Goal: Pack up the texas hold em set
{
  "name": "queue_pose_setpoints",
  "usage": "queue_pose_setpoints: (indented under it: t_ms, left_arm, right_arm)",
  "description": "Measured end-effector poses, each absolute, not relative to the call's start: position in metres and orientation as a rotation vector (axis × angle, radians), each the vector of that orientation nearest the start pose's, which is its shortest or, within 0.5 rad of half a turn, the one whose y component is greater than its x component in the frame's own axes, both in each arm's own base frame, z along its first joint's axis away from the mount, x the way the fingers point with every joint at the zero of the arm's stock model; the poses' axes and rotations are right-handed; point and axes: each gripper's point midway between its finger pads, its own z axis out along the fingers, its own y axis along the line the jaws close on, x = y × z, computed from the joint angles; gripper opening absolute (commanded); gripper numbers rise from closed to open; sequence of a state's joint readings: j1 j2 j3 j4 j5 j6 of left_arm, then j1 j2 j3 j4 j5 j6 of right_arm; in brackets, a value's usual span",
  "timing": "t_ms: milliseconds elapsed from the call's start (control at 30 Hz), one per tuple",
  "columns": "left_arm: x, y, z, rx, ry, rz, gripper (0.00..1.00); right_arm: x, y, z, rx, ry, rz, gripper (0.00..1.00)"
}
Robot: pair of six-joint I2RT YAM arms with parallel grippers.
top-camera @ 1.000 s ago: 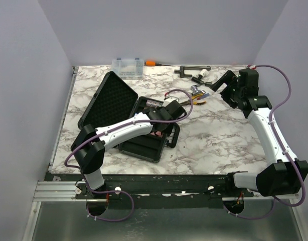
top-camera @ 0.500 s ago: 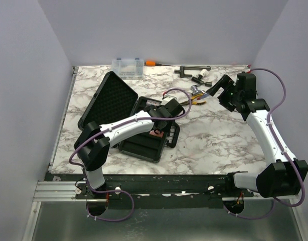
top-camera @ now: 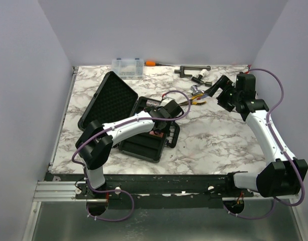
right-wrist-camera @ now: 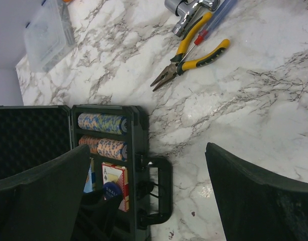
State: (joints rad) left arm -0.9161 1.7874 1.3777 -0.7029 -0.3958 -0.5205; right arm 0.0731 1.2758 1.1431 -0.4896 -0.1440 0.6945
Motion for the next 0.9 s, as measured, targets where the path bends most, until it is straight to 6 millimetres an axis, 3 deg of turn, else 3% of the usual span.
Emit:
queue_pose_setpoints:
  t_ms: [467,633,767,900]
  left_arm:
    - [0.287,-0.286,0.09,0.379,2.514,0.017,0.38]
    - [0.288,-0.285,0.09,0.376,2.51,0.024,0.5]
    - [0.288,-0.284,0.088,0.374,2.508,0.03,0.68]
    - [0.29,-0.282,0.089,0.369,2.495,0.041,0.79]
  right_arm:
    - [0.369,0.085,0.22,0.595,2.176,0.621,1.0]
    - [0.368,0.086,0.216,0.593,2.186,0.629,1.0]
    - [0.367,0.088,0.215,0.589,2.189,0.639,1.0]
    - [0.367,0.089,0.213,0.584,2.19,0.649,1.0]
